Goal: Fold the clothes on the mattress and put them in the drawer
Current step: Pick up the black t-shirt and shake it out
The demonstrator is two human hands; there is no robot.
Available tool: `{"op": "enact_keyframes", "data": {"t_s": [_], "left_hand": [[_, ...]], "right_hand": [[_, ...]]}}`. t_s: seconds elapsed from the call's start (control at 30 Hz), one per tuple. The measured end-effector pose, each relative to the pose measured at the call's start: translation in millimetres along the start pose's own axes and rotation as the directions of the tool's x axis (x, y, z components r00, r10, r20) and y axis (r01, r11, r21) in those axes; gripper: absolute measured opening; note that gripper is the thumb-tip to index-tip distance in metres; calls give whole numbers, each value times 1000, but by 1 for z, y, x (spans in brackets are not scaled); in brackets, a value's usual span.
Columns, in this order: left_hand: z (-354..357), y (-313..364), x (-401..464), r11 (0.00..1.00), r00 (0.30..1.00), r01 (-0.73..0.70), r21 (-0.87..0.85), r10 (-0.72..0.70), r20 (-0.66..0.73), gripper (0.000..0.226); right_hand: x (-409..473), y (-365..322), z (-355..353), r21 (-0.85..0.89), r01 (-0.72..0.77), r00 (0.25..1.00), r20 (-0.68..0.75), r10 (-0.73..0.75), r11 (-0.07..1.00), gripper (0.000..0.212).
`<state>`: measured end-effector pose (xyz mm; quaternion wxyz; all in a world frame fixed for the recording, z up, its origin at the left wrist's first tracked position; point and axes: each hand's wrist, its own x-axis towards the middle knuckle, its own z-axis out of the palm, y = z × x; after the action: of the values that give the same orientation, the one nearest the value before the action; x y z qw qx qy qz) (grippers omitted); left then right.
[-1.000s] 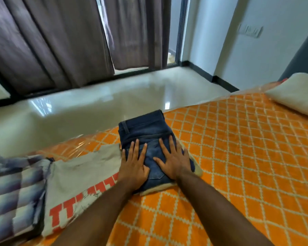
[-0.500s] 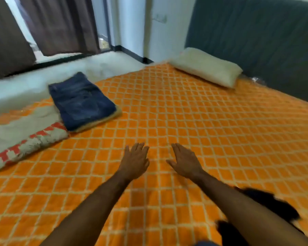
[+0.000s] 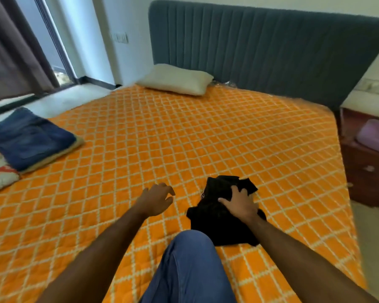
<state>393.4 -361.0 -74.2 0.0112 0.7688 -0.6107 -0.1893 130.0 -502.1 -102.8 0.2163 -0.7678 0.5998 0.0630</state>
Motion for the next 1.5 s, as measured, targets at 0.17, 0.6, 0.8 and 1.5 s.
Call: {"op": "enact_keyframes", "data": {"t_s": [0.17,0.6,0.8,1.5], "left_hand": [[-5,21,-18,975,998,-41,-221,50,36,50],[-141,-55,-127,660,770,-190,-727,-359,-528,31],[-175,-139,-216,959,687,265,104,-112,-718,40],[-169,-244,-340,896,753,339,-285,-440,-489,36]], "right_hand": [[-8,-24,-32,461,188,980,-23,-200,867,31],[-96,-250,-139,970,197,702,-38,-712,142,13],[-134,-331,-148,736,663,545,-347,-763,139,7],[-167,-414,-177,897,438,690,-381,-615,-63,8]]}}
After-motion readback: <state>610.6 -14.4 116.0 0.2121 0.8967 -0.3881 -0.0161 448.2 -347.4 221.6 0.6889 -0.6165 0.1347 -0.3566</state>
